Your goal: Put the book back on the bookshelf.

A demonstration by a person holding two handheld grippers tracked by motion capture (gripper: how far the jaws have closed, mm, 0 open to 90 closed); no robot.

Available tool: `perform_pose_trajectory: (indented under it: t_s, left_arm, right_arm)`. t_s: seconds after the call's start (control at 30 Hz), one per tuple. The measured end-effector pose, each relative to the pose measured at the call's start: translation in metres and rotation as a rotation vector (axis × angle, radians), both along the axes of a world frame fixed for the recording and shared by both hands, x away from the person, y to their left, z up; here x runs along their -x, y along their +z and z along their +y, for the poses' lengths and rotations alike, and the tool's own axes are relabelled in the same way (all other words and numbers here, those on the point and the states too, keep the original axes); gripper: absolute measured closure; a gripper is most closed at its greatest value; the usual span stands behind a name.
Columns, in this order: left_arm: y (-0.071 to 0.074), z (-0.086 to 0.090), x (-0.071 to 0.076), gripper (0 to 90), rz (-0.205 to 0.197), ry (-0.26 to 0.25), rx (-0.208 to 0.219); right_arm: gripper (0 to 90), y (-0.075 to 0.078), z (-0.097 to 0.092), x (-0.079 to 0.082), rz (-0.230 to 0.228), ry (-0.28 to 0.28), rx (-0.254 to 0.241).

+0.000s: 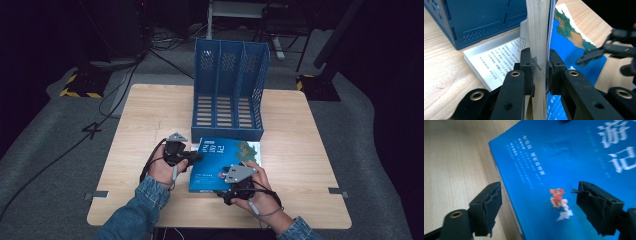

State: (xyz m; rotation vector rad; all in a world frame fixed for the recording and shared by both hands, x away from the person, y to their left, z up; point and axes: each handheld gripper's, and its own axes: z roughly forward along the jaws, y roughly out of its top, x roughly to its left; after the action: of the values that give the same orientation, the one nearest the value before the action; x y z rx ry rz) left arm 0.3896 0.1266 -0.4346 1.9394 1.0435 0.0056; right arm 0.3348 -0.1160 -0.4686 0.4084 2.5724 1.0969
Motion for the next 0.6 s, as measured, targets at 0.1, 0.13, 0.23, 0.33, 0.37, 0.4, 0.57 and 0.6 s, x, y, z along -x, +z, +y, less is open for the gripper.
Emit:
perform_pose_trajectory:
  t_s: [0.1,0.13,0.23,0.33,0.37,0.4,0.57,0.6]
  left_arm:
    - [0.011,-0.004,0.000,78.2,0.003,-0.009,0.002]
    - [0.015,-0.006,0.000,78.2,0.010,-0.008,0.006]
    - [0.023,-0.009,0.001,78.3,0.014,-0.010,0.001]
    - [0.028,-0.012,0.003,78.3,0.033,-0.012,0.017]
    - [0.029,-0.014,0.004,78.3,0.041,-0.018,0.029]
    - [0.029,-0.015,0.005,78.3,0.047,-0.018,0.035]
    - [0.031,-0.015,0.005,78.3,0.061,-0.030,0.057]
    - [0.031,-0.015,0.005,78.3,0.069,-0.031,0.067]
  right_arm:
    - [19.6,-0.002,0.007,0.002,0.009,0.011,0.005]
    - [18.6,-0.002,0.010,0.003,0.007,0.019,0.009]
    - [15.7,-0.002,0.018,0.007,-0.067,0.011,0.031]
    - [16.3,-0.001,0.026,0.013,-0.155,0.021,0.052]
    - [15.0,-0.001,0.029,0.016,-0.185,0.025,0.058]
    - [12.5,-0.002,0.032,0.018,-0.224,0.018,0.085]
    - [5.1,-0.008,0.040,0.022,-0.306,-0.011,0.129]
    - [5.1,-0.009,0.041,0.023,-0.327,-0.026,0.154]
